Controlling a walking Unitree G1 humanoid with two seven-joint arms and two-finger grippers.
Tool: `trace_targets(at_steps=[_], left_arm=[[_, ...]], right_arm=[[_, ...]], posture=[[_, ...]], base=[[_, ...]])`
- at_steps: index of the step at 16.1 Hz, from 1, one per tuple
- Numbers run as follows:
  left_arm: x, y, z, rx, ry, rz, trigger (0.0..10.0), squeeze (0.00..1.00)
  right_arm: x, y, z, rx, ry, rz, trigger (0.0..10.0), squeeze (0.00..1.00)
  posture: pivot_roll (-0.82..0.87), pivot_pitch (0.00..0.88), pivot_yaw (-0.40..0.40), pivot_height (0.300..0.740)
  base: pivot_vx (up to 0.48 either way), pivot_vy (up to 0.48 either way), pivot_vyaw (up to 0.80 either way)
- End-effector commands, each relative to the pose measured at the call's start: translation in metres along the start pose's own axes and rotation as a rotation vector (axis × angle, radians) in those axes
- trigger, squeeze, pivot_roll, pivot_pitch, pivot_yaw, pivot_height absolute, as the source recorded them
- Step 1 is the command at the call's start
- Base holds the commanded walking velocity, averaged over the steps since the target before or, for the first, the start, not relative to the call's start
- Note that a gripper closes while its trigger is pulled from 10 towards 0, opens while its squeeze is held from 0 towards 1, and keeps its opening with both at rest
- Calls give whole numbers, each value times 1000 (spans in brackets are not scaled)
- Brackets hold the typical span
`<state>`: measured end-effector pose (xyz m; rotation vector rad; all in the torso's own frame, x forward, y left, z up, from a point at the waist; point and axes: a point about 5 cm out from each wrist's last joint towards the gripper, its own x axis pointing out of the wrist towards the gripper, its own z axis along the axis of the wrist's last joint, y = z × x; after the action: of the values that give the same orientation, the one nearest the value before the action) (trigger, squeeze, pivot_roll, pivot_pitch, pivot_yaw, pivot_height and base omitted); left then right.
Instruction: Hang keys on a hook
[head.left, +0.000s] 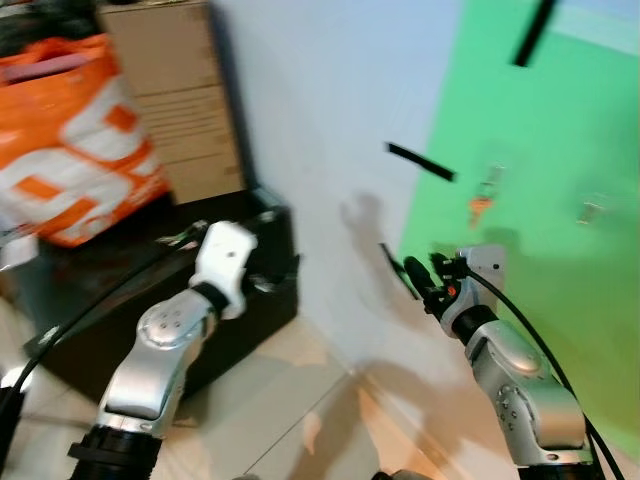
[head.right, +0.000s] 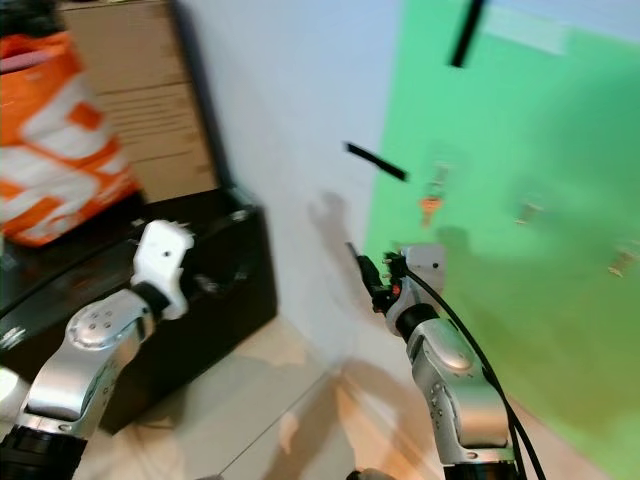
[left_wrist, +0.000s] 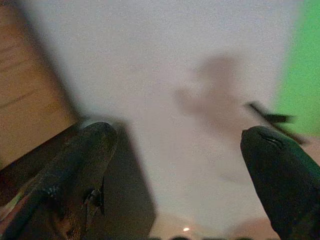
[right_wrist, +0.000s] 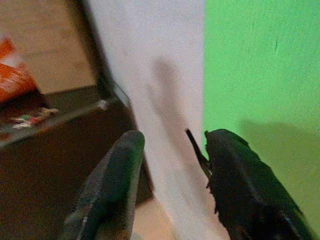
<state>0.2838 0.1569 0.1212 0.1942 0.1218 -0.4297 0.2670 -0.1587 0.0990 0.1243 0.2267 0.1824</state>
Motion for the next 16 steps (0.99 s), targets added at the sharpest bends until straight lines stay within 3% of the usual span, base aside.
trace_targets(at_steps=[1,5,9,16], left_arm=[[0,3,5,-5,-24,45,10000,0],[3,3,8,-15,-61,155,10000,0],[4,5,4,-21,-43,158,10000,0],[3,12,7,-39,-62,191,10000,0]], right_arm=[[2,-4,8,-12,-41,-41,10000,1000],[3,-11,-1,-40,-18,-75,10000,1000],[6,-15,3,-43,-36,-113,10000,1000],[11,-15,7,-44,-52,-116,10000,1000]], posture=[[-93,0,30,740],[-79,0,27,740],[-74,0,20,740],[-76,0,13,740]], base=[[0,0,775],[0,0,781],[0,0,780],[111,0,0]])
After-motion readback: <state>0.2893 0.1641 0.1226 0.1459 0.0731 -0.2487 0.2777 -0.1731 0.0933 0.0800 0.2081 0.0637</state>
